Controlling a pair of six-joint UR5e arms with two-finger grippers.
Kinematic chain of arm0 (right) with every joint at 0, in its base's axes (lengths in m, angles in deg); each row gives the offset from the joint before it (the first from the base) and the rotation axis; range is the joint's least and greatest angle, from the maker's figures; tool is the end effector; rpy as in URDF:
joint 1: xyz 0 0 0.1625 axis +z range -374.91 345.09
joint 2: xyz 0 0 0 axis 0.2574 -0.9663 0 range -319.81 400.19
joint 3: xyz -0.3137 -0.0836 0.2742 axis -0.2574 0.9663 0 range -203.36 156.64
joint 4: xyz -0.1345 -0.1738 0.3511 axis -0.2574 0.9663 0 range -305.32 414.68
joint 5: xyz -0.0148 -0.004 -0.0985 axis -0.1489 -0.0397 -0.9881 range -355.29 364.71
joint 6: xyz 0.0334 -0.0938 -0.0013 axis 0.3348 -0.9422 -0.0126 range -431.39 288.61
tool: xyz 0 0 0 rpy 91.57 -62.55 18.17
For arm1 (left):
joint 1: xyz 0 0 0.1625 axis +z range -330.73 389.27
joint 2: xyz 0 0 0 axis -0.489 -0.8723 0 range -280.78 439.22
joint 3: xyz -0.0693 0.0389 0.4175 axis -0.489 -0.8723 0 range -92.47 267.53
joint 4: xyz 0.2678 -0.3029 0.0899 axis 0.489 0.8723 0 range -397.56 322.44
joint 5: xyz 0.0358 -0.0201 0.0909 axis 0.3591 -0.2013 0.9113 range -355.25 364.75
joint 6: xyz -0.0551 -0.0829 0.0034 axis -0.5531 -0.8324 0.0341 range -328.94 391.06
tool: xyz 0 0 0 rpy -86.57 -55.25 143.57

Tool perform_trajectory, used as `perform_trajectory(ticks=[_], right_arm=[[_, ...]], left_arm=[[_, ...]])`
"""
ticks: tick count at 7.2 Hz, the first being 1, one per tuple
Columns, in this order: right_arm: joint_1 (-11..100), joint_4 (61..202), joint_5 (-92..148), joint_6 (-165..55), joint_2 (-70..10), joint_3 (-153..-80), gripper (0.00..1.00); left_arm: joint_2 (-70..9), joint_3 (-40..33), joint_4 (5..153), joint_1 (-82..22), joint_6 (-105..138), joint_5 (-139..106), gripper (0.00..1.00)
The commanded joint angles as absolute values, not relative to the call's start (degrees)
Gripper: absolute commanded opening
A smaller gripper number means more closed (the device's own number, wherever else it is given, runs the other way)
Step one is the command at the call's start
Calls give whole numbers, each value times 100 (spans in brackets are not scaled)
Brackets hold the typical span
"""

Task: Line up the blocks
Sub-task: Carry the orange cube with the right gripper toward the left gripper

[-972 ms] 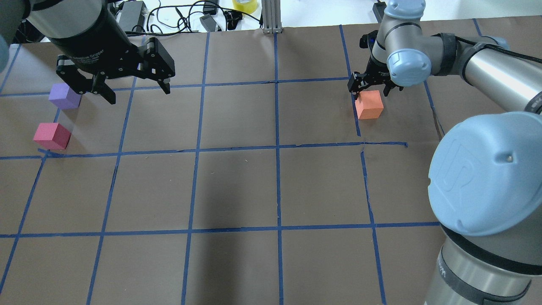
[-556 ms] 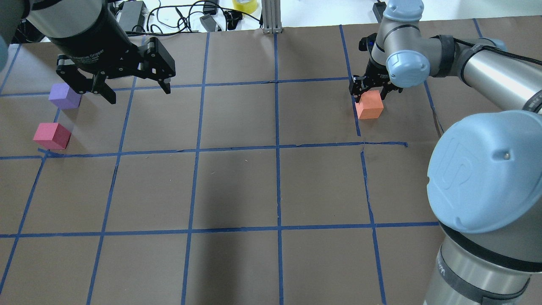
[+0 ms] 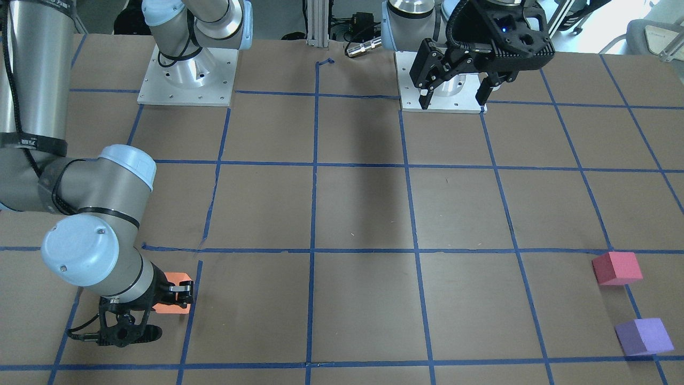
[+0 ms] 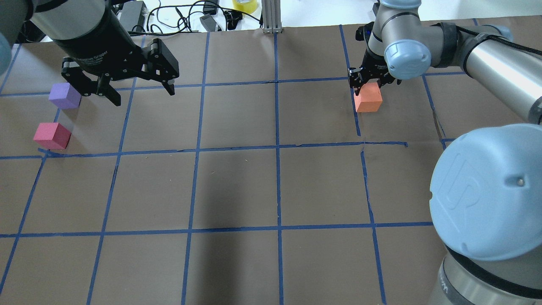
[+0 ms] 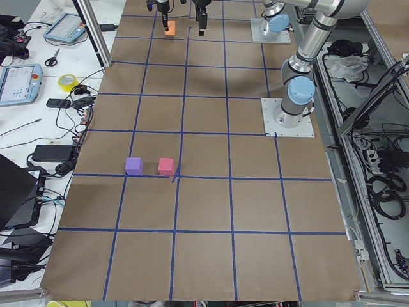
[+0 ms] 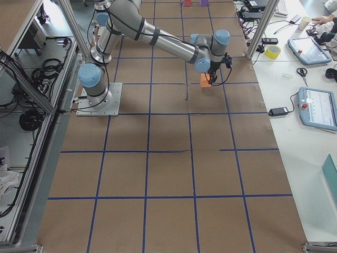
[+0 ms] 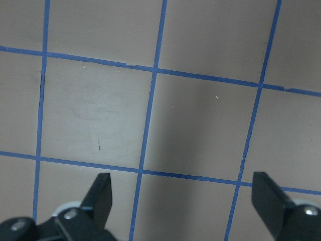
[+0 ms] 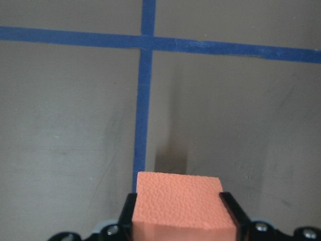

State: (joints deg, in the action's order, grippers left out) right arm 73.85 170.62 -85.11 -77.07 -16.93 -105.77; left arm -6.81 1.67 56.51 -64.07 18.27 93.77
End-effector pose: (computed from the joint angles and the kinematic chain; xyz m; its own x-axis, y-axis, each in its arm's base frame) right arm 0.1189 -0.6889 0.2533 -0.9970 -0.0775 -0.0022 -0.0775 0.9969 -0.0116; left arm -0.1619 -0.4567 0.5495 -0.9862 -0.1624 0.0323 -0.1642 0.9843 -0.0648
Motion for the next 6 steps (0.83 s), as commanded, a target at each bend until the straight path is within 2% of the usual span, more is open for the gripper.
perform_trajectory(ticks=[1, 4, 6], right_arm=[[8093, 17034, -8293, -6428, -1835, -10301, 27], [9200, 17052, -8177, -4884, -1205, -9711, 27], [9433, 17087, -8213, -4511, -791, -9247, 27]], left_arm=[[-674, 166, 5657, -6407, 1797, 9387, 100], [-665, 166, 5648, -6407, 1805, 9765, 100], [-656, 175, 5648, -6407, 1849, 9809, 100]])
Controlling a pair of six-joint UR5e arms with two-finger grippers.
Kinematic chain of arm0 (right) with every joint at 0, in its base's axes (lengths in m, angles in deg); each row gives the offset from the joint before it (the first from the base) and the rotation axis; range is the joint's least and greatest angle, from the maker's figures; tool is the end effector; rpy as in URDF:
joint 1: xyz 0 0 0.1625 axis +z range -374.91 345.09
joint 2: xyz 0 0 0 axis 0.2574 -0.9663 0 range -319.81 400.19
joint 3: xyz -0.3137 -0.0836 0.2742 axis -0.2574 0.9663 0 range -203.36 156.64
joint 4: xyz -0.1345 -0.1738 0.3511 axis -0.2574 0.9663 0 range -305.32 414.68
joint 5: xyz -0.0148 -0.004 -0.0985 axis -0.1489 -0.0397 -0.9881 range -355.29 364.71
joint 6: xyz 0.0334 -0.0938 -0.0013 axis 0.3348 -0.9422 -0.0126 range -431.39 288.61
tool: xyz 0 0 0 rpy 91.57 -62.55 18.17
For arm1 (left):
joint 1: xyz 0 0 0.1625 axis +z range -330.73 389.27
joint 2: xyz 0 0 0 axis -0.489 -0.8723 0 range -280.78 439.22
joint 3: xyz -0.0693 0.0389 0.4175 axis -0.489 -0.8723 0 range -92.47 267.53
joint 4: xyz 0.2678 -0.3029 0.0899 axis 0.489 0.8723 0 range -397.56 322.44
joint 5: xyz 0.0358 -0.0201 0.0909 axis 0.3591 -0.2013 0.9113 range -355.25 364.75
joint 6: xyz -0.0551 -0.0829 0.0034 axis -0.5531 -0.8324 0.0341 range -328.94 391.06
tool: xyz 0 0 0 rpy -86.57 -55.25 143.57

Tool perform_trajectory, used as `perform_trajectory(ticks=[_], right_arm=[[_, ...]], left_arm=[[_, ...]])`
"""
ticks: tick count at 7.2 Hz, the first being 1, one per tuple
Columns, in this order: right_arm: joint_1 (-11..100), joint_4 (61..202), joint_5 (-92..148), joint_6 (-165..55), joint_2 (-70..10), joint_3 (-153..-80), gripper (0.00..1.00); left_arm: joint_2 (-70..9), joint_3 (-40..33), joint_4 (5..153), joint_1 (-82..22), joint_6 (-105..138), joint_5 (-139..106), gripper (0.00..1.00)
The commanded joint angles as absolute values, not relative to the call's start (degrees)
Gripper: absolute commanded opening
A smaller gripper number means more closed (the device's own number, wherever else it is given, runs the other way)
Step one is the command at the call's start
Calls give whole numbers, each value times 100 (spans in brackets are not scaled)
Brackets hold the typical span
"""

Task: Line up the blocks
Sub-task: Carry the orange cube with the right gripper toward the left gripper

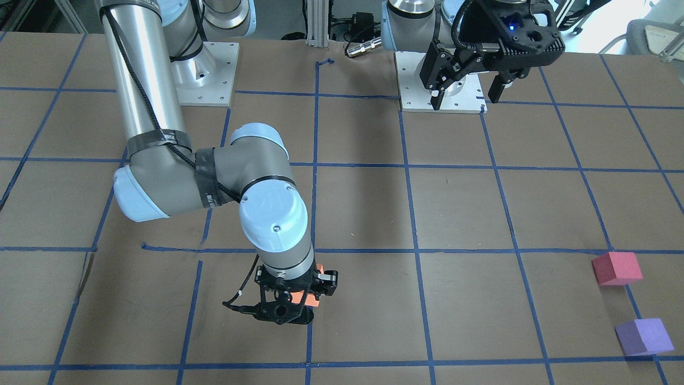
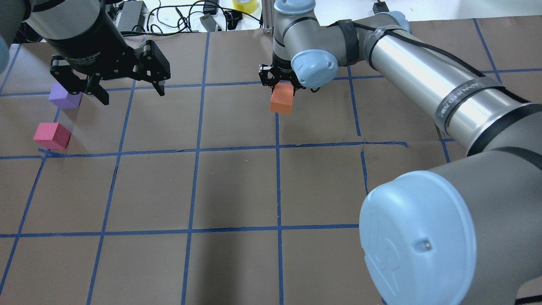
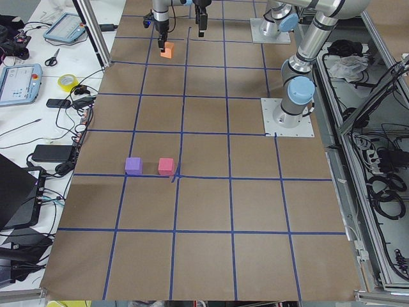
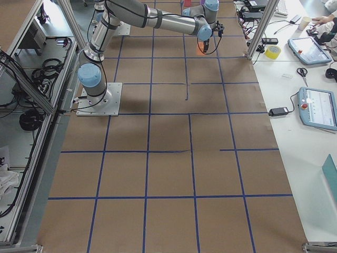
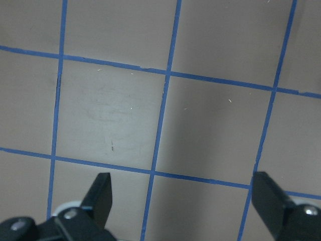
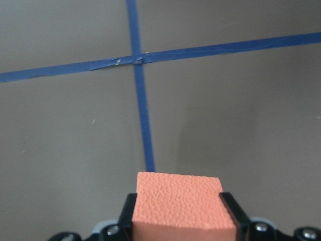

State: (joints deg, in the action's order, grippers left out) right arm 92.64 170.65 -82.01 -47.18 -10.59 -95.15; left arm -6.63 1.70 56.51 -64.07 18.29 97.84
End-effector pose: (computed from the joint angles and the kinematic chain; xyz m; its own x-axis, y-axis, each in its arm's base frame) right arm 0.3566 -0.6662 0.2606 -0.9900 0.1106 -0.0876 0.1157 0.9917 -0.0554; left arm -0.1547 -0.4559 0.5514 -0.9853 -0.1672 -0.0360 -0.1637 0.9829 -0.0841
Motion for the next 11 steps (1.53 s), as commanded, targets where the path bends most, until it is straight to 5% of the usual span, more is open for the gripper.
perform_trajectory(ticks=[1, 7, 8, 9, 11], right_arm=[[9433, 17070, -8230, -4607, -598, -8992, 27], [9477, 17123, -8248, -5425, -341, -9007, 41], [9477, 17131, -8370, -5460, -297, -9007, 55], [9477, 17140, -8502, -5356, -314, -9016, 100], [9460, 17140, -8442, -5407, -463, -8990, 100]], left_arm=[[-656, 175, 5622, -6407, 1849, 9809, 100], [-725, -168, 5587, -6512, 1446, 9801, 100], [-839, -159, 5282, -6538, 1445, 9670, 100], [-928, -168, 5027, -6626, 1436, 9703, 100], [-1060, -186, 5033, -6644, 1409, 9607, 100]])
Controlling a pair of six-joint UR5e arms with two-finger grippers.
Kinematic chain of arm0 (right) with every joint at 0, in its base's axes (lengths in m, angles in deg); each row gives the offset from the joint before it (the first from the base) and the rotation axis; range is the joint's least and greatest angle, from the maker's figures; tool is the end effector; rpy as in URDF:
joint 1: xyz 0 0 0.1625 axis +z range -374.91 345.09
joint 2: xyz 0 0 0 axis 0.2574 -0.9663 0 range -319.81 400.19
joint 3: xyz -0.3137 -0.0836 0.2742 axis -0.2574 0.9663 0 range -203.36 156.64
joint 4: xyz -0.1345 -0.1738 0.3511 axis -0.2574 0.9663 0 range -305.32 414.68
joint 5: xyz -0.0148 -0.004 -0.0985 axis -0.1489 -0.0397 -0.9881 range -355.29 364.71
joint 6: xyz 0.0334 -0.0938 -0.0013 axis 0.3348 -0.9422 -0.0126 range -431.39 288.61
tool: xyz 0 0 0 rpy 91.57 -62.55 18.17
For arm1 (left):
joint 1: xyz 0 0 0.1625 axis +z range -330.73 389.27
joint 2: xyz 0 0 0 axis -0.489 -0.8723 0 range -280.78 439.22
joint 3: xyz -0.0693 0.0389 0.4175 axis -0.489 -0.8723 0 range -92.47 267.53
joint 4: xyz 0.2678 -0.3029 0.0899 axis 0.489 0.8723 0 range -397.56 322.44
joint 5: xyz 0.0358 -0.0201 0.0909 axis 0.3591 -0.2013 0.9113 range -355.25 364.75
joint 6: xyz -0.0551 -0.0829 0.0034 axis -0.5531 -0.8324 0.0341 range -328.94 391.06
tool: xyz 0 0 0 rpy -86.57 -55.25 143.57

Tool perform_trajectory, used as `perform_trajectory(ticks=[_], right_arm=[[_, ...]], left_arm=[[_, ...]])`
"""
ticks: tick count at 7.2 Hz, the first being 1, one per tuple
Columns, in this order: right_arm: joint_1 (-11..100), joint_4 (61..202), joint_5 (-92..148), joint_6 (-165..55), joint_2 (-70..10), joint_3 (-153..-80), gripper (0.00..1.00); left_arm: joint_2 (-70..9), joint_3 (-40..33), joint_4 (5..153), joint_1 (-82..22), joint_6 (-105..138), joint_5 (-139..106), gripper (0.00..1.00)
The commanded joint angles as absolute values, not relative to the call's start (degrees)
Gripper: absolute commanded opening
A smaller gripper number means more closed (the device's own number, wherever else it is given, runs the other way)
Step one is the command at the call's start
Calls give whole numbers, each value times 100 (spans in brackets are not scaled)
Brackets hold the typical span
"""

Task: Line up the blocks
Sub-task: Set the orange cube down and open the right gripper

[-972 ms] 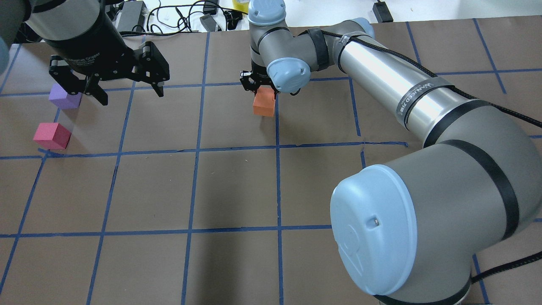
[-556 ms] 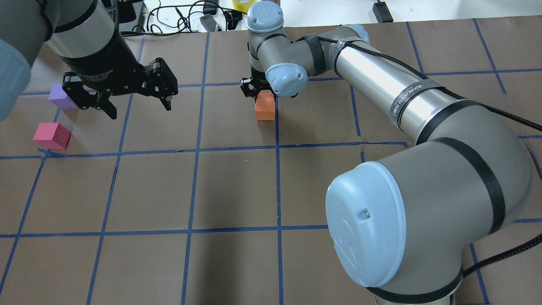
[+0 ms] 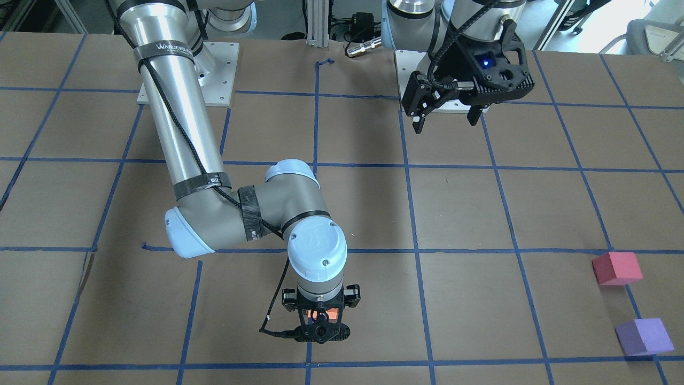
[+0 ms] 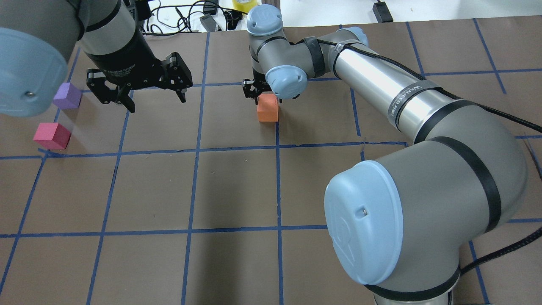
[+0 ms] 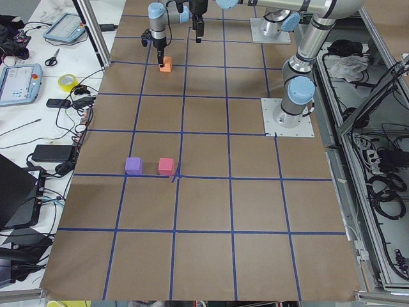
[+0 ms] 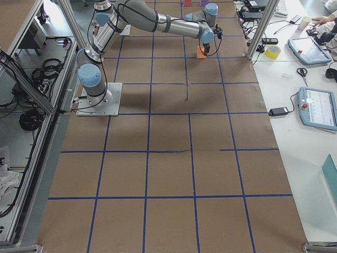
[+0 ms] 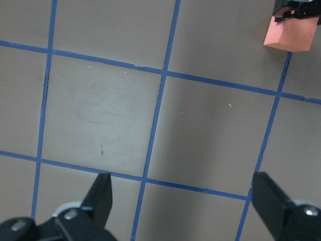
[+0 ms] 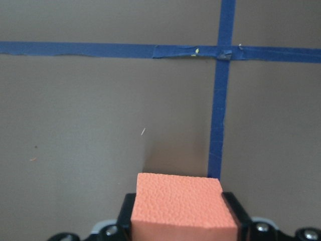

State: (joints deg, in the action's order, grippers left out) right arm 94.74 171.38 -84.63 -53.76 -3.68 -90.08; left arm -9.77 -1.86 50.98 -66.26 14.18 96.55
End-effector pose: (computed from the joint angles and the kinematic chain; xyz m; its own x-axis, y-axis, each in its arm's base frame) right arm 0.3870 -0.6836 0.2120 -0.9988 -0.0366 -0.0314 -0.0347 0.9976 -0.0604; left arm -0.1767 -0.4746 0.5045 -0.9801 -0.1980 -0.0144 -0.1968 0.9786 -0.0604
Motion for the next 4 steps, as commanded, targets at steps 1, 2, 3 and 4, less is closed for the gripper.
perform_trajectory(ticks=[1, 2, 3, 4], right_arm=[[9442, 17044, -8450, -5416, -690, -8998, 100], [9268, 16556, -8502, -5382, -962, -8998, 100], [8866, 16229, -8451, -5460, -1208, -9042, 100], [8471, 15913, -8389, -5756, -1437, -9025, 100]], left_arm=[[-1078, -168, 5024, -6592, 1410, 9285, 100], [-1121, -229, 5041, -6574, 1566, 9178, 100], [-1322, -343, 5033, -6565, 1637, 9142, 100], [-1533, -492, 5024, -6565, 1595, 9115, 100]])
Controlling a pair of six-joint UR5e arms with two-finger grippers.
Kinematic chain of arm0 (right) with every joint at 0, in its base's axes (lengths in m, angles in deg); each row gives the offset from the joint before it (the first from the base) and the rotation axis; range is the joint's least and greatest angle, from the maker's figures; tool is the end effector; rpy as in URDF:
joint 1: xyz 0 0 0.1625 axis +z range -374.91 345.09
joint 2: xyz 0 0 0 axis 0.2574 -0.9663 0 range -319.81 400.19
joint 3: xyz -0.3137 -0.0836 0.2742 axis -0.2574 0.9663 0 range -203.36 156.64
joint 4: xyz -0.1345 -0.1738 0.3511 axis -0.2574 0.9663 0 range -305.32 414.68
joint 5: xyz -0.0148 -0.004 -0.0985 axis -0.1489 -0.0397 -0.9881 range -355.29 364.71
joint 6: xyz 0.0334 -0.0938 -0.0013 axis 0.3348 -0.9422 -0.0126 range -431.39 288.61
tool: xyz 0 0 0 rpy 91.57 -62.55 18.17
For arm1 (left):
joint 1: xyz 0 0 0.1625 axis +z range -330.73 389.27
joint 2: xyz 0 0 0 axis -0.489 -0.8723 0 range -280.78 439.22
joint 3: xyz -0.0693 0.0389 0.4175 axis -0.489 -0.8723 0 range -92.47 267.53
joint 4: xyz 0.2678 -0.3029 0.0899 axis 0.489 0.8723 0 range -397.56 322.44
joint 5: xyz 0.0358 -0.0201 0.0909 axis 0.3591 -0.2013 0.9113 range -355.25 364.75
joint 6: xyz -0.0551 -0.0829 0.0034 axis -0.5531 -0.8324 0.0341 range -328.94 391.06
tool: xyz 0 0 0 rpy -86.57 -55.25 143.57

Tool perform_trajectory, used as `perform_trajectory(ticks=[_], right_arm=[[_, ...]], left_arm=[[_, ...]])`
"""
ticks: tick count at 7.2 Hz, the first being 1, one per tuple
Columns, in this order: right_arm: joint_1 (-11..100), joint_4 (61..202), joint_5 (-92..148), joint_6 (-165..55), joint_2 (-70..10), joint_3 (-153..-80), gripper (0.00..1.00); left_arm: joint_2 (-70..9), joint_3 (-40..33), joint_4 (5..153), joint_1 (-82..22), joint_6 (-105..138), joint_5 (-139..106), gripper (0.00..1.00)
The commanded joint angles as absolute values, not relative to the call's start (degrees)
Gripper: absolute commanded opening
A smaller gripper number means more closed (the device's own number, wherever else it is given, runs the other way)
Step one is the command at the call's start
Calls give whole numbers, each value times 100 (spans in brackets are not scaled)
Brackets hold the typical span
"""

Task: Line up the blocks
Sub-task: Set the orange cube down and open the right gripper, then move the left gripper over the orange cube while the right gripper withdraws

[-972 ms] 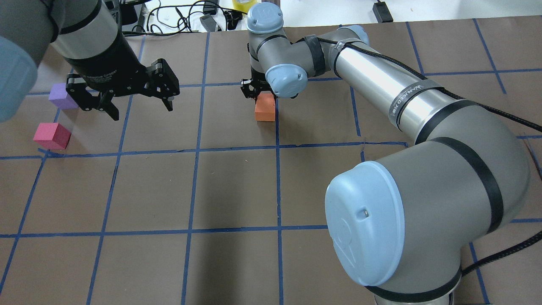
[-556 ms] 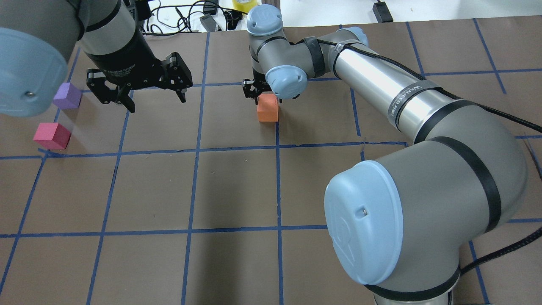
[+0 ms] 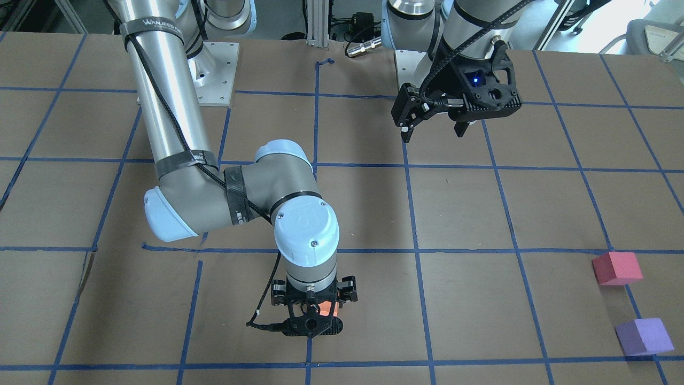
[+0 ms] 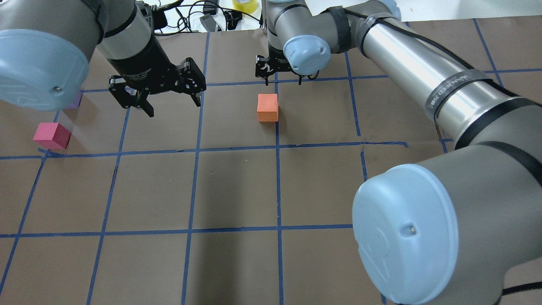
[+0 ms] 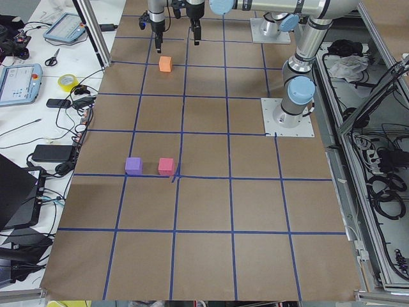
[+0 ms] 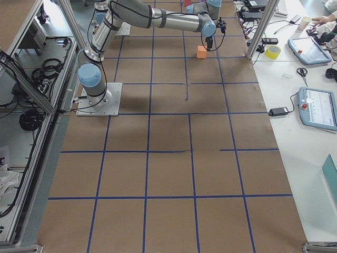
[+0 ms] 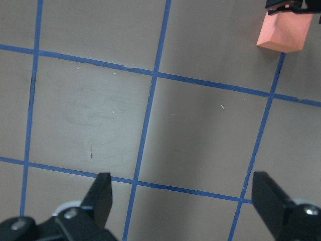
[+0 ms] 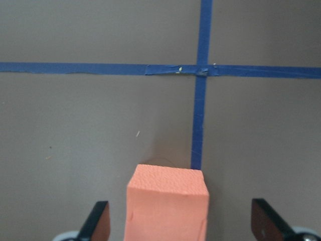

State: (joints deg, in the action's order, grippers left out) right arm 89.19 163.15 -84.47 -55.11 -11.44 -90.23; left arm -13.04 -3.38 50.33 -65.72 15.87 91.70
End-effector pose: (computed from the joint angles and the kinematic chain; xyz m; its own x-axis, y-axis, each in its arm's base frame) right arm 0.3129 -0.6920 0.2987 -0.9989 0.0368 -0.0296 0.0383 0.9980 -0.0500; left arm -0.1821 -0.4922 0.4642 -0.9829 -0.1781 0.0465 -0.1767 0.9837 0.0319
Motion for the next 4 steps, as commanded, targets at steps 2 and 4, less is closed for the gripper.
perform_trajectory(ticks=[2, 4], right_arm=[[8002, 14932, -8397, -6196, -2199, -9060, 100], [7599, 14443, -8441, -7432, -2886, -9103, 100]], left_arm=[[-2234, -511, 3586, -6565, 1654, 8713, 100], [-2894, -206, 3275, -6844, 1447, 8641, 100]])
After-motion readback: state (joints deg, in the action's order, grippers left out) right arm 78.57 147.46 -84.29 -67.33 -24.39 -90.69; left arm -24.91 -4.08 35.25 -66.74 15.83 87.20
